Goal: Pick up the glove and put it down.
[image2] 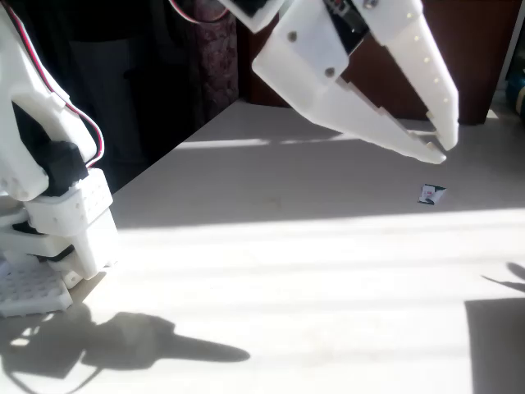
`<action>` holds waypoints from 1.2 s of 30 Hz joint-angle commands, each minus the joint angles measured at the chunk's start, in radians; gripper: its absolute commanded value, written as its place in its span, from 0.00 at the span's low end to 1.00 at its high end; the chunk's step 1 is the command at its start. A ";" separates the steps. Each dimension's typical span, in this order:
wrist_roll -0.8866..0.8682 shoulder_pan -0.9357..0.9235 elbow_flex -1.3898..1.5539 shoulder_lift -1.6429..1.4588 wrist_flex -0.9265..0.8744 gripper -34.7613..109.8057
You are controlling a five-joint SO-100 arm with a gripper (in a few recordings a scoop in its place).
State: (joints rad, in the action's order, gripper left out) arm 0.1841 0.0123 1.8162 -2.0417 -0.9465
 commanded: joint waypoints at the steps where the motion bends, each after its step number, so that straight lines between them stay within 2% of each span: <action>1: 0.006 -0.017 0.209 -0.213 0.015 0.24; 16: 0.005 -0.012 0.937 -0.942 0.002 0.24; 21: -0.002 -0.014 1.049 -1.092 0.000 0.24; 30: -0.003 -0.014 1.172 -1.181 -0.014 0.24; 36: -0.005 -0.005 1.193 -1.243 -0.213 0.24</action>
State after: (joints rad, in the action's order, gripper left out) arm 0.1841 0.0092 3.0158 -3.2720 -1.0784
